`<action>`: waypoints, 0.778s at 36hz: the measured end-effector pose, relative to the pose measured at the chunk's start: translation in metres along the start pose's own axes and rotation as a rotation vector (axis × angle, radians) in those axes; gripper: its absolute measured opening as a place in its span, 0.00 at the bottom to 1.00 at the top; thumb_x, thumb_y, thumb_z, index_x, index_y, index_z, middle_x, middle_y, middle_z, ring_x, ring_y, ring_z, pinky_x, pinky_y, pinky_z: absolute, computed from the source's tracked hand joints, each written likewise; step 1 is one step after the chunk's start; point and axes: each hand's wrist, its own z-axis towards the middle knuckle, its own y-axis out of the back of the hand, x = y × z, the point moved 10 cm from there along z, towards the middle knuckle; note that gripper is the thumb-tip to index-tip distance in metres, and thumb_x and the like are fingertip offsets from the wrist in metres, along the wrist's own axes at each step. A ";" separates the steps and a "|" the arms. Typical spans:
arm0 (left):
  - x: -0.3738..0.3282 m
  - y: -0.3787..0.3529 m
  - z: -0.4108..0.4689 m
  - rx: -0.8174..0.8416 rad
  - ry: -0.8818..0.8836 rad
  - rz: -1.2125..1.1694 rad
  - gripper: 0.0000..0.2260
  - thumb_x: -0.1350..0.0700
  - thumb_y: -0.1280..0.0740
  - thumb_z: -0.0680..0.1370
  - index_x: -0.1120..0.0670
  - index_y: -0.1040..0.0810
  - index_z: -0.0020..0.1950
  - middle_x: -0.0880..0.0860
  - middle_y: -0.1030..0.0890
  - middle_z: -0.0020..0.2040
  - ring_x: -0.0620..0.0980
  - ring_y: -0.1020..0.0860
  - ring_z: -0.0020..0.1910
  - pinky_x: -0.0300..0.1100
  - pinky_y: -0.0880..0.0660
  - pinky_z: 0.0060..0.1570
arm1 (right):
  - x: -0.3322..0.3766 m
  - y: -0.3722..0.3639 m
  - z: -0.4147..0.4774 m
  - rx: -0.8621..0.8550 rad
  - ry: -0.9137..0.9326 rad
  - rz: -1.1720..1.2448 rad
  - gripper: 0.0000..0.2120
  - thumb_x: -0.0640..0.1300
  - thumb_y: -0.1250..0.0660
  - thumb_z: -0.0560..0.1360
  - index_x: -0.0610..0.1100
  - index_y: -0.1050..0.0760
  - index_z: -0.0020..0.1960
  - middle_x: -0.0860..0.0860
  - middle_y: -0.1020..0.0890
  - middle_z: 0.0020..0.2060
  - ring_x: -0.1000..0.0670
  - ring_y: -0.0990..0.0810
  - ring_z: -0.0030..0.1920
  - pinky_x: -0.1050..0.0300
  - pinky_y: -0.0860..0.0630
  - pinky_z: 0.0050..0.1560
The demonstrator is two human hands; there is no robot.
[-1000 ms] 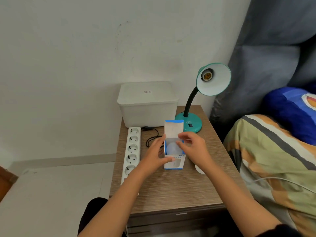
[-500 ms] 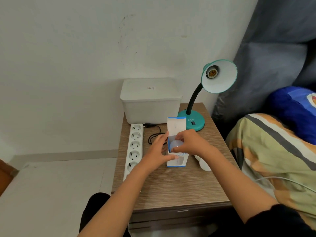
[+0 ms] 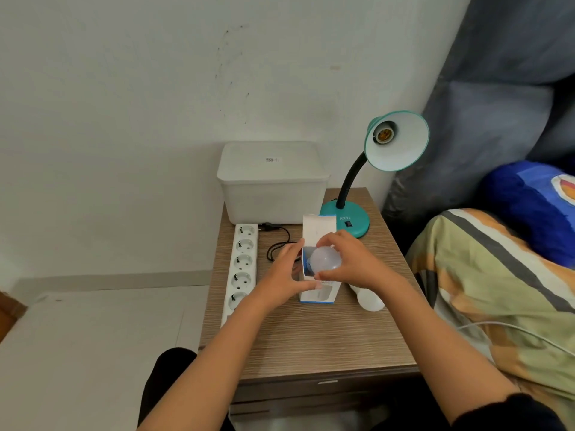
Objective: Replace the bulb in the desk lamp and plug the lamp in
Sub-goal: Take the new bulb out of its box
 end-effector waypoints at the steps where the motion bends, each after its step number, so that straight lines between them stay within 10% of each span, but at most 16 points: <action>1: 0.000 0.000 0.000 0.003 0.004 -0.003 0.45 0.50 0.24 0.68 0.50 0.48 0.76 0.47 0.42 0.73 0.40 0.37 0.66 0.32 0.35 0.60 | -0.001 0.004 -0.001 -0.026 -0.004 0.017 0.28 0.49 0.24 0.64 0.50 0.31 0.61 0.51 0.29 0.57 0.52 0.31 0.57 0.59 0.32 0.52; 22: -0.005 -0.001 0.003 -0.007 -0.033 -0.033 0.42 0.59 0.25 0.69 0.54 0.47 0.76 0.42 0.40 0.62 0.37 0.37 0.60 0.14 0.35 0.44 | -0.052 0.012 -0.049 -0.290 -0.145 0.277 0.23 0.43 0.28 0.67 0.45 0.29 0.61 0.50 0.28 0.54 0.52 0.28 0.52 0.64 0.33 0.44; 28: -0.006 0.002 0.002 -0.024 -0.032 0.004 0.43 0.55 0.25 0.69 0.51 0.47 0.76 0.46 0.38 0.68 0.38 0.37 0.63 0.29 0.35 0.56 | -0.058 -0.006 -0.050 -0.294 -0.201 0.431 0.22 0.42 0.31 0.70 0.46 0.32 0.62 0.48 0.26 0.56 0.51 0.26 0.53 0.62 0.26 0.45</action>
